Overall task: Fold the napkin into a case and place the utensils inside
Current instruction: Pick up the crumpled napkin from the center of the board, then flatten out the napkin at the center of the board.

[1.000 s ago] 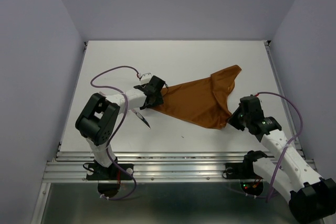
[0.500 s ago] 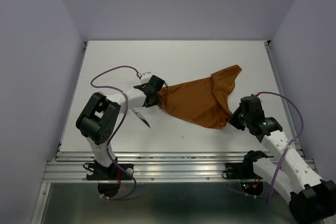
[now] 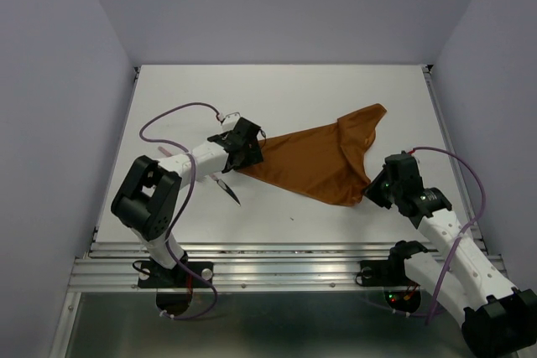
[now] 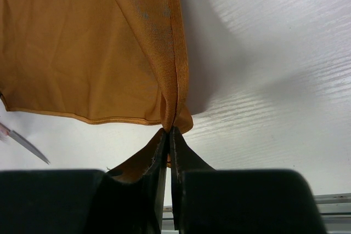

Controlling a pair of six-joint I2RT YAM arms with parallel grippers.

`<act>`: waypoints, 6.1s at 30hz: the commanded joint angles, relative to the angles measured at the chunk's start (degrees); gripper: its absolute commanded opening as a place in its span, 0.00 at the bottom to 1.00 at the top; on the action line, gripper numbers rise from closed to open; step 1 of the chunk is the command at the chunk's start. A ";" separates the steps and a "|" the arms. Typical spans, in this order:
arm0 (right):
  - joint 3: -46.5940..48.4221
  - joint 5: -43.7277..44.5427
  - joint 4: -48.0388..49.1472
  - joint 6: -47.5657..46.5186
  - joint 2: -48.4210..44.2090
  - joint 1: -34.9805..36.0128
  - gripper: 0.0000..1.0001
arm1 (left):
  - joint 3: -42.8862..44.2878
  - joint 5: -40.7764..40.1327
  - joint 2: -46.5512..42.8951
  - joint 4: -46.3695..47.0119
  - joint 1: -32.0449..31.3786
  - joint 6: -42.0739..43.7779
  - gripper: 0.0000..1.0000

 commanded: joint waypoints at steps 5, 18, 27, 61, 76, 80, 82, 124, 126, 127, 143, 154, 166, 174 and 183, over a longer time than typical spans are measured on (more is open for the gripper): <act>2.07 0.67 0.78 -0.28 -0.57 -0.41 0.11 | 0.73 -2.71 0.99 -1.14 -0.15 -0.64 0.83; 2.16 0.67 0.60 -0.19 -0.13 -0.41 0.12 | 0.39 -3.95 7.59 1.13 -0.15 -0.73 0.66; 2.51 0.67 0.96 -0.37 0.31 -0.41 0.12 | -0.41 -1.75 7.15 2.81 -0.06 -0.29 0.35; 1.98 0.32 -0.19 -0.63 -1.36 -0.41 0.12 | 1.08 3.44 4.42 4.40 1.00 18.08 0.85; 2.42 0.06 -0.01 -0.37 -1.09 -0.41 0.12 | -1.81 8.01 6.54 7.56 1.26 16.85 0.54; 2.07 -0.03 0.08 -0.28 -1.18 -0.41 0.12 | -1.81 7.83 6.36 7.47 1.17 16.49 0.43; 1.90 -0.03 -0.01 -0.10 -1.36 -0.41 0.12 | -1.46 7.92 6.36 7.47 1.17 16.41 0.38; -3.20 3.49 -1.68 3.59 7.52 -0.41 0.49 | 1.09 11.70 0.65 4.48 1.17 14.91 0.00; -3.20 3.14 -1.68 3.33 7.43 -0.41 0.40 | 1.09 11.79 0.56 4.48 1.17 14.91 0.00; -3.29 2.96 -1.42 3.24 7.43 -0.41 0.34 | 1.17 11.79 0.47 4.48 1.17 14.82 0.00; 31.83 9.63 -3.35 -5.98 6.54 -0.41 0.01 | 22.15 14.68 -6.73 -8.60 4.68 18.16 0.00; 75.26 18.52 -2.91 -16.09 19.47 -0.41 0.01 | 61.72 21.80 -9.63 -19.78 14.00 19.48 0.00; 88.38 15.36 -0.10 -18.04 15.44 -0.41 0.01 | 64.19 22.33 -21.14 -15.38 14.62 15.88 0.00; 88.29 10.52 1.05 -14.35 9.37 -0.41 0.01 | 62.79 25.14 -29.14 -14.24 14.62 14.03 0.00; 74.42 18.51 -1.68 -13.80 3.91 -0.41 0.01 | 46.99 23.92 -33.02 -11.87 14.62 12.01 0.00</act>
